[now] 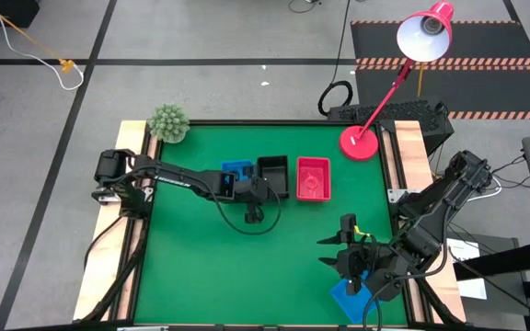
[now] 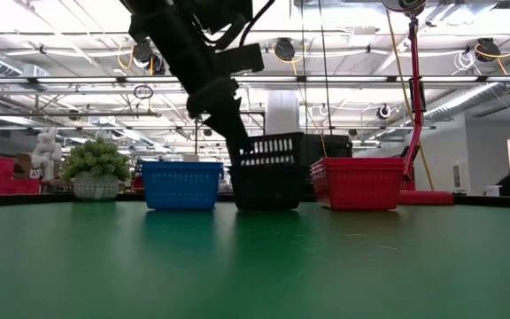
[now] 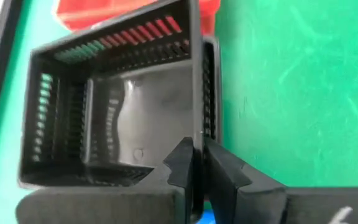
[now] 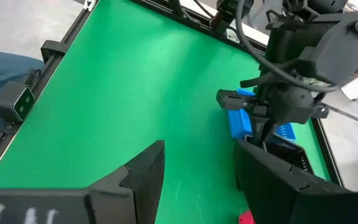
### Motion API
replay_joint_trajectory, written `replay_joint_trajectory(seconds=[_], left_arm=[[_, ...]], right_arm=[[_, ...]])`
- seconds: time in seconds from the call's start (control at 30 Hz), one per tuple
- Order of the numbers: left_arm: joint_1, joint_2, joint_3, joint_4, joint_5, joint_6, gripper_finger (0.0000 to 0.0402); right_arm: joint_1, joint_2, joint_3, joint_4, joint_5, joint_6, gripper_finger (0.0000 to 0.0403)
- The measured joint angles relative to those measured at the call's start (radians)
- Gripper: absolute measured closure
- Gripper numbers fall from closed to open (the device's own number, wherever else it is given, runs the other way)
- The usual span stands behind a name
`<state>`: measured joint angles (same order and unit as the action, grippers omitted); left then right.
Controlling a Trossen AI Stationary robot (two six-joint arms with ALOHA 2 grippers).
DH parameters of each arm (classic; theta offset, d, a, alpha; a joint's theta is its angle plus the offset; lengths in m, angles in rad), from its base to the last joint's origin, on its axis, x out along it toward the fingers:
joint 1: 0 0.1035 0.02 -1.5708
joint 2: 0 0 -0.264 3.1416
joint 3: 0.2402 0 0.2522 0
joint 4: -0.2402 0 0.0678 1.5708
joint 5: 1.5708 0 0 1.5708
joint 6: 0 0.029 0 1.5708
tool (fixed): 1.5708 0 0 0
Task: Stack baskets by color
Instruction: Stack the bottom black bin on top of the top black bin, then stack the bottom blue bin on top of the top blue bin
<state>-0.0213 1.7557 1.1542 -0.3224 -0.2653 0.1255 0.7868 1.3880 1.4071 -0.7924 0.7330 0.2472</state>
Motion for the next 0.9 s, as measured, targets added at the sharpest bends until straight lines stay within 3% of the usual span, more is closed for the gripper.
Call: replay_joint_trajectory(seconds=[0.1,0.3,0.43,0.7,0.9], left_arm=[[-0.001,0.010,0.001,0.021,0.000,0.009,0.0344],[-0.009,0.010,0.001,0.040,-0.001,-0.001,0.0262],[-0.029,-0.010,0.010,0.038,-0.001,0.004,0.0227],[-0.094,-0.077,0.031,0.062,-0.006,0.010,0.0220],[-0.149,-0.096,0.071,0.070,-0.009,0.018,0.0220]], right_arm=[[0.000,0.000,0.000,0.012,0.000,0.008,0.0218],[0.011,-0.002,-0.030,0.043,-0.007,0.176,0.0218],[0.046,0.000,-0.105,0.092,-0.080,0.251,0.0218],[0.158,0.000,-0.268,0.211,-0.379,0.483,0.0218],[0.291,0.005,-0.301,0.217,-0.449,0.617,0.0218]])
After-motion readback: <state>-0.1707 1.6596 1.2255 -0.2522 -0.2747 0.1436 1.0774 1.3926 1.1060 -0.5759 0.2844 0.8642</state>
